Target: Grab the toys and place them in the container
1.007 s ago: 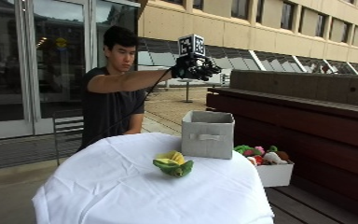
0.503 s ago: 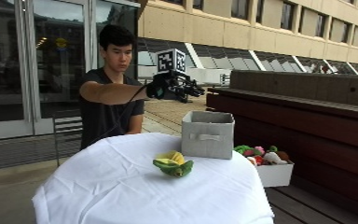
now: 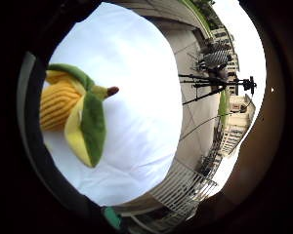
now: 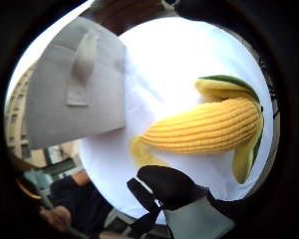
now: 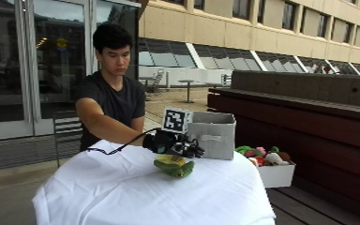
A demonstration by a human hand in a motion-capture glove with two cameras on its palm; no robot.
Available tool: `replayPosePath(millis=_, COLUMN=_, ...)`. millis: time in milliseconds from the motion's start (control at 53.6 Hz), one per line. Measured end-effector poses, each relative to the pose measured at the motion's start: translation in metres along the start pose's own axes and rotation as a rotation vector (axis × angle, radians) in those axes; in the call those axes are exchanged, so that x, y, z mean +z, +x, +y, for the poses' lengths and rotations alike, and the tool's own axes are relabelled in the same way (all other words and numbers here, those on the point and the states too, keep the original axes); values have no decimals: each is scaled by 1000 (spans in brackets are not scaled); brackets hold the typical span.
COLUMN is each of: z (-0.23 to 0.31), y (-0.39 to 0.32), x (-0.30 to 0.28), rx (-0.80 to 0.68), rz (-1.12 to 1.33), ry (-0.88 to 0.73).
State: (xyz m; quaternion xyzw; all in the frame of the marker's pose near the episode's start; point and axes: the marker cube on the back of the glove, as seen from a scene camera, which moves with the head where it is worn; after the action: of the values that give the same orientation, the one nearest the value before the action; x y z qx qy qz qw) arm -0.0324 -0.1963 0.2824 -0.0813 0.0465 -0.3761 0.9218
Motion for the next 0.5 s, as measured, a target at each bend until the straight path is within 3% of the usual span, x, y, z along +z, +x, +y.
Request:
replayPosePath(millis=298, z=4, y=6, x=57, rx=-45, rz=17, ry=10)
replayPosePath(millis=392, z=13, y=16, x=64, rx=-193, rz=123, ry=119)
replayPosePath(millis=503, z=15, y=-2, x=57, rx=34, rz=-39, ry=315)
